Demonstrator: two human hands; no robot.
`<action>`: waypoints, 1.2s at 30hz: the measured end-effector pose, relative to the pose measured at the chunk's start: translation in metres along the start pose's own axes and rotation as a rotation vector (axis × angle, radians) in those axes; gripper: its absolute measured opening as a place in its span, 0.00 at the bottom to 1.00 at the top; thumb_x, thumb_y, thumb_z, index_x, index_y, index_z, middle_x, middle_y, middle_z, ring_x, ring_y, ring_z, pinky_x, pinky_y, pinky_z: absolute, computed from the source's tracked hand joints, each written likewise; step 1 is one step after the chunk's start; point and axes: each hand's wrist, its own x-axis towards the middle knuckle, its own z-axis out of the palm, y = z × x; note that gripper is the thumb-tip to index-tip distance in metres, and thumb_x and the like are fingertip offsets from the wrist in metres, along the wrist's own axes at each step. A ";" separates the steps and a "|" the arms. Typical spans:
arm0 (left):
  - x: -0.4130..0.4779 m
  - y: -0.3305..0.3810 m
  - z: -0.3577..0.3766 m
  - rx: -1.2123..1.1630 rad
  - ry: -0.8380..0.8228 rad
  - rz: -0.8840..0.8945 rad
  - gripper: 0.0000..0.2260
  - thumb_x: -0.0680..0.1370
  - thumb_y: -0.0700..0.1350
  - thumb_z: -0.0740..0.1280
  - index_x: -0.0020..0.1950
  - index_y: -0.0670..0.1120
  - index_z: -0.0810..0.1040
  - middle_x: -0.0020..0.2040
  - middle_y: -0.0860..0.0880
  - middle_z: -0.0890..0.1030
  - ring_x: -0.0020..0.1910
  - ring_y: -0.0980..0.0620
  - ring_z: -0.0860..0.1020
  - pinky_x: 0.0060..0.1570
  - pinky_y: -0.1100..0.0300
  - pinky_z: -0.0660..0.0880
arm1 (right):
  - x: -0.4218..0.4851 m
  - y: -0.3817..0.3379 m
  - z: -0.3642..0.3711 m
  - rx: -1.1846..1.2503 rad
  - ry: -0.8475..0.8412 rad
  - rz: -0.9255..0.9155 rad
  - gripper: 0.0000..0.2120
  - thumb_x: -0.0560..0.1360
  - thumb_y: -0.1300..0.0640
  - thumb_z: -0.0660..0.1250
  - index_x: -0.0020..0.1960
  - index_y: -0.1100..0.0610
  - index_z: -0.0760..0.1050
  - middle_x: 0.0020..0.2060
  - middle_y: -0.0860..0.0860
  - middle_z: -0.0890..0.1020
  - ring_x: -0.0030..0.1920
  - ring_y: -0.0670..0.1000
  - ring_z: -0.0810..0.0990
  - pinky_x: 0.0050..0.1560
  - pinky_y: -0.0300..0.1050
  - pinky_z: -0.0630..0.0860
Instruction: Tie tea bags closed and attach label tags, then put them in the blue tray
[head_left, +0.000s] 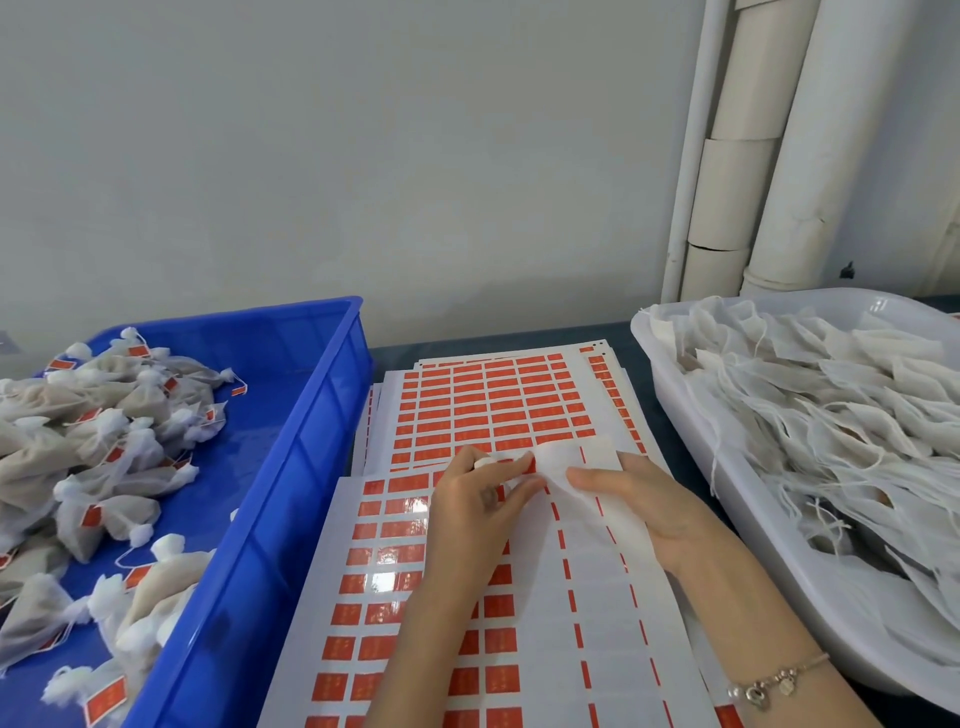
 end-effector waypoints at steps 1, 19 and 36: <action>0.000 0.001 0.001 -0.004 0.005 0.008 0.19 0.68 0.57 0.68 0.56 0.54 0.83 0.41 0.61 0.74 0.44 0.66 0.72 0.40 0.78 0.70 | 0.000 0.001 0.000 0.010 -0.003 0.003 0.16 0.75 0.57 0.70 0.62 0.48 0.74 0.55 0.54 0.82 0.57 0.60 0.80 0.61 0.67 0.73; 0.000 -0.005 -0.001 0.065 -0.044 0.024 0.13 0.73 0.51 0.71 0.57 0.54 0.82 0.43 0.61 0.74 0.42 0.60 0.74 0.40 0.76 0.72 | 0.004 0.002 -0.002 0.032 -0.005 0.009 0.13 0.74 0.57 0.70 0.58 0.48 0.76 0.52 0.53 0.83 0.54 0.59 0.81 0.58 0.59 0.76; 0.000 0.001 -0.004 0.020 0.079 0.040 0.08 0.70 0.50 0.75 0.43 0.62 0.79 0.44 0.61 0.76 0.49 0.66 0.72 0.43 0.79 0.70 | 0.002 0.001 -0.002 0.018 0.003 -0.012 0.13 0.76 0.58 0.69 0.58 0.48 0.76 0.53 0.52 0.84 0.54 0.58 0.81 0.59 0.62 0.76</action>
